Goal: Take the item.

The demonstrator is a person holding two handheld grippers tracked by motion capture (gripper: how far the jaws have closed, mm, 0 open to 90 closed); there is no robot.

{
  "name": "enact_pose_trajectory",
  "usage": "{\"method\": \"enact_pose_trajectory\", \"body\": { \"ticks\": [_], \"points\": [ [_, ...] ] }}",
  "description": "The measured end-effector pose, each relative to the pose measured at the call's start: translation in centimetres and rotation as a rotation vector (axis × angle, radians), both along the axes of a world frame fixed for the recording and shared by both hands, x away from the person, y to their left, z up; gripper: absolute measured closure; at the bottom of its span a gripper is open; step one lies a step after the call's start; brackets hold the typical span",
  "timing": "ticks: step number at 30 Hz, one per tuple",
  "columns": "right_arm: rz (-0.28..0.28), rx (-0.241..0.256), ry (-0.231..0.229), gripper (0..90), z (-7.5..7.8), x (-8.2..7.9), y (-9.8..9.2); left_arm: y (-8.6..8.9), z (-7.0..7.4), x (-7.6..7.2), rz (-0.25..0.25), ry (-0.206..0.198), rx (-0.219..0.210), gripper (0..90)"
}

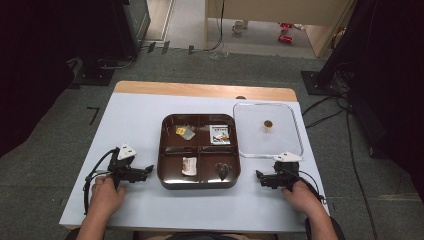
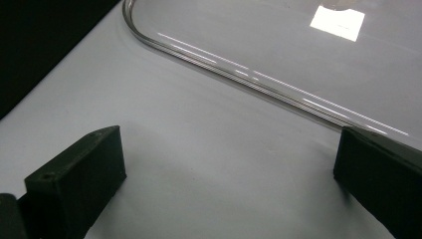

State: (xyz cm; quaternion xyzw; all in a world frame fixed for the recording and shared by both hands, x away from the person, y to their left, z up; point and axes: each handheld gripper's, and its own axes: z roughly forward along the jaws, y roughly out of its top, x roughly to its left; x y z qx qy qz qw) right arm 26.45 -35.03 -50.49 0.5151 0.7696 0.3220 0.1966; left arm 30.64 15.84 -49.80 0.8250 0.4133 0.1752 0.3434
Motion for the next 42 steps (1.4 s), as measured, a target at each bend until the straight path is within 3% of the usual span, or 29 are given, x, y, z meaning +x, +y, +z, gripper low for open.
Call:
{"method": "enact_pose_trajectory", "body": {
  "ticks": [34,42],
  "points": [
    [0.000,0.001,-0.001,0.0,-0.01,0.00,0.00,-0.09,-0.01,-0.02,0.003,-0.003,0.004,7.3],
    [0.000,0.001,-0.001,0.0,-0.01,0.00,0.00,-0.68,0.82,0.21,0.020,0.060,0.044,13.4]
  ]
}}
